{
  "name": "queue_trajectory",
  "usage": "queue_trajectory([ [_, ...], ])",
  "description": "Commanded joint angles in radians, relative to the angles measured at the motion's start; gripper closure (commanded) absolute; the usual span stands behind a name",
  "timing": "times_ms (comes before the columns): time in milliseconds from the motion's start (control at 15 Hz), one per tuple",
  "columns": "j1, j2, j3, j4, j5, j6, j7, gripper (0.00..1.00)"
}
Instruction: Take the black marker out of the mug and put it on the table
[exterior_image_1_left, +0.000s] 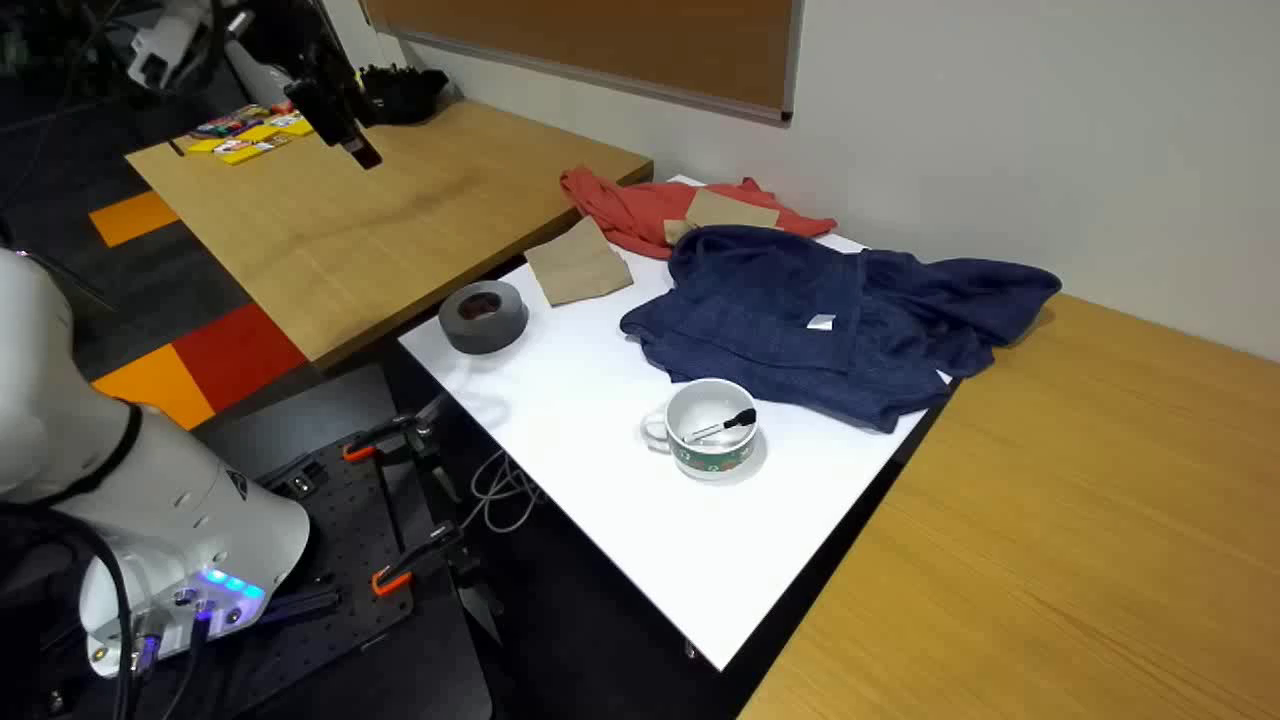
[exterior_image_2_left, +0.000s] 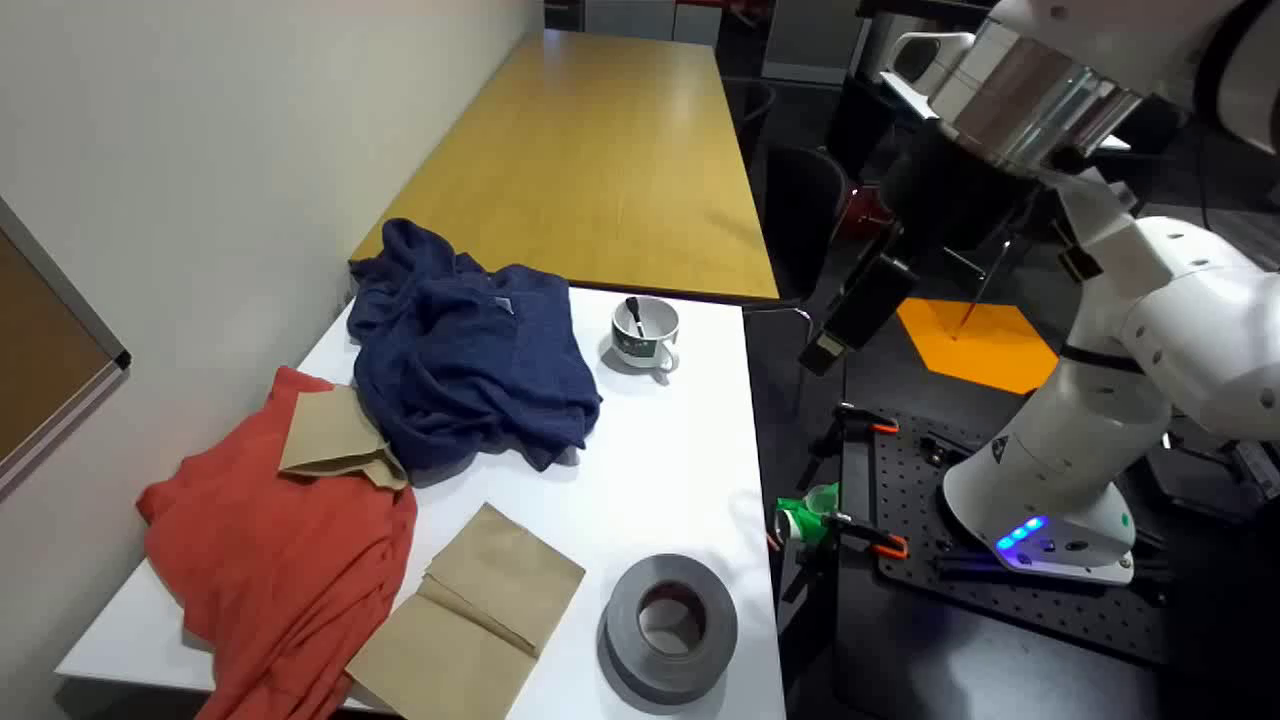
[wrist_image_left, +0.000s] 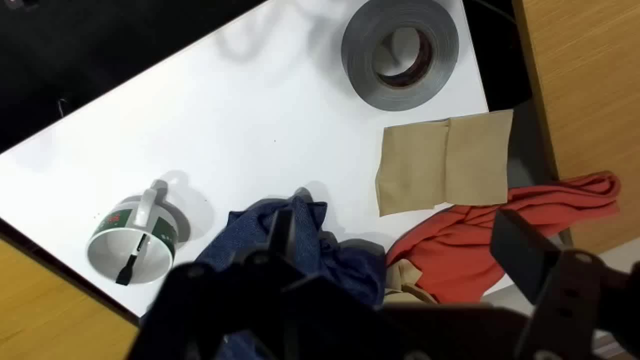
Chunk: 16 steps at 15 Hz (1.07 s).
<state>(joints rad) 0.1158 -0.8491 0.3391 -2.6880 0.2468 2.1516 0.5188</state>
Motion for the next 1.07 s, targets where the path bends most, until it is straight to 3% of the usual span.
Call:
queue_trajectory([
  [0, 0.002, 0.001, -0.003, 0.002, -0.003, -0.003, 0.002, 0.00],
  [533, -0.031, 0.009, -0.007, 0.003, -0.023, 0.020, 0.010, 0.00],
  [1000, -0.208, 0.075, -0.023, 0.011, -0.148, 0.129, 0.040, 0.00],
])
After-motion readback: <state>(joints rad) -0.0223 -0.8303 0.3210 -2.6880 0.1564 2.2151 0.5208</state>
